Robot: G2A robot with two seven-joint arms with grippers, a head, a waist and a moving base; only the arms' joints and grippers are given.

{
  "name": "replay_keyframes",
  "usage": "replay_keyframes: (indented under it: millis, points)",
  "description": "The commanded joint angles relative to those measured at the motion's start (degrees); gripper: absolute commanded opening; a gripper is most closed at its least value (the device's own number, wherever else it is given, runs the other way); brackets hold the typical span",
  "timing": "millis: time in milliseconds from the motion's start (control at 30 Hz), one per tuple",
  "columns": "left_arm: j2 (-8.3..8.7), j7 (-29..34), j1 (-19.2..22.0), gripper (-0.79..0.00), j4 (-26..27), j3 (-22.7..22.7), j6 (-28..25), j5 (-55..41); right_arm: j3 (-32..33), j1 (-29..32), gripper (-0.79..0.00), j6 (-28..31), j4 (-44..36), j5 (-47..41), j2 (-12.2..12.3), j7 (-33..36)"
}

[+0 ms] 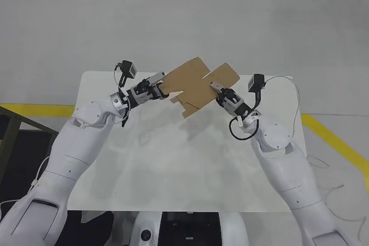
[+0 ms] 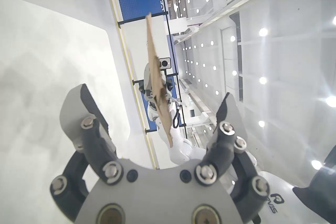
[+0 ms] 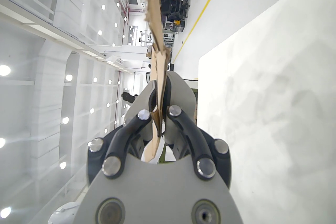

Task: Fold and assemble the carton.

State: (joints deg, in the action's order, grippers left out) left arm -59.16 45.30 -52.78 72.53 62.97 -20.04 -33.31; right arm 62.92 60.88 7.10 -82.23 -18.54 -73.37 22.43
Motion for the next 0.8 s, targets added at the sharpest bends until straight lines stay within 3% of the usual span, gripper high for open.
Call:
replay_keyframes:
  millis: [0,367,433,467,733,767]
  points:
    - [-0.3,-1.23,0.26,0.0,-0.36,-0.38,-0.11,0.21,-0.34,-0.08,-0.785,-1.04,-0.24,0.26,-0.15,-0.91]
    - [-1.51,-3.34,1.4,0.0,-2.7,-1.49,1.08,1.62,-1.78,-0.45,-0.785,-2.2,-0.62,1.96,-1.13,-5.8]
    - [-1.66,-2.99,1.41,-0.225,-2.83,-1.51,1.4,1.79,-1.82,-0.44,-0.785,-2.13,-0.62,2.37,-1.27,-6.47]
    - [-1.69,-2.86,1.43,-0.394,-2.86,-1.52,1.54,1.9,-1.82,-0.45,-0.785,-2.15,-0.61,2.58,-1.31,-6.7]
    - [-2.09,-2.16,1.56,-0.779,-3.09,-1.09,2.74,1.92,-1.8,-0.35,-0.785,-1.79,-0.83,4.22,-1.67,-7.7]
    - [-2.14,-2.08,1.58,-0.785,-3.11,-1.02,2.83,1.9,-1.78,-0.34,-0.785,-1.78,-0.83,4.43,-1.71,-7.74]
